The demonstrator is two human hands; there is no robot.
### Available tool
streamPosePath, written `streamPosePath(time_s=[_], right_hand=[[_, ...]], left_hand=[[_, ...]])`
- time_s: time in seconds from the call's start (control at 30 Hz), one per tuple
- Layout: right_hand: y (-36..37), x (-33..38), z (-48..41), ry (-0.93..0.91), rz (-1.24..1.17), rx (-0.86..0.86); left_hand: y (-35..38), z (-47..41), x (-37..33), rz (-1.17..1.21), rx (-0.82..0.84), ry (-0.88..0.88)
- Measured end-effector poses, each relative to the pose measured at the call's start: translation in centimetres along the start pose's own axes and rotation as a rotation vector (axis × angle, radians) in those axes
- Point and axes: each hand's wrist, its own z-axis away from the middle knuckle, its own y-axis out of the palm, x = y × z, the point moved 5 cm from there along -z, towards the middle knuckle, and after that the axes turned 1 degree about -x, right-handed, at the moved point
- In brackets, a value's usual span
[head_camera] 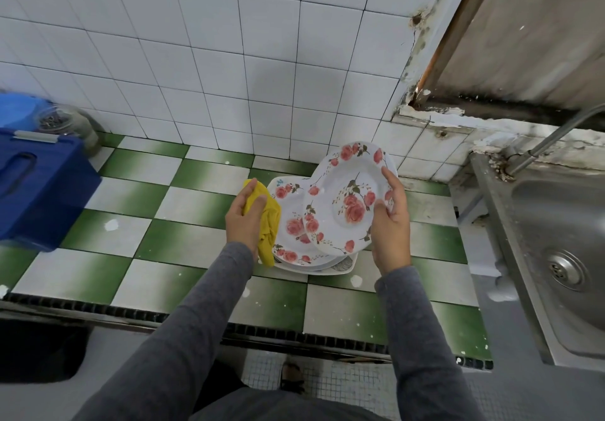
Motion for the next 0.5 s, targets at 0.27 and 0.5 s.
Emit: streamPosePath(time_s=[0.27,0.5], right_hand=[[1.3,0.3,0.9,-0.035,-0.002,0.026],[4.1,2.2,2.9,-0.087,-0.074,0.088]], left_hand=[[3.2,1.1,-3.2,0.001,0.081,0.082],[10.3,4.9,-6.3,-0.280,0.416,0.282]])
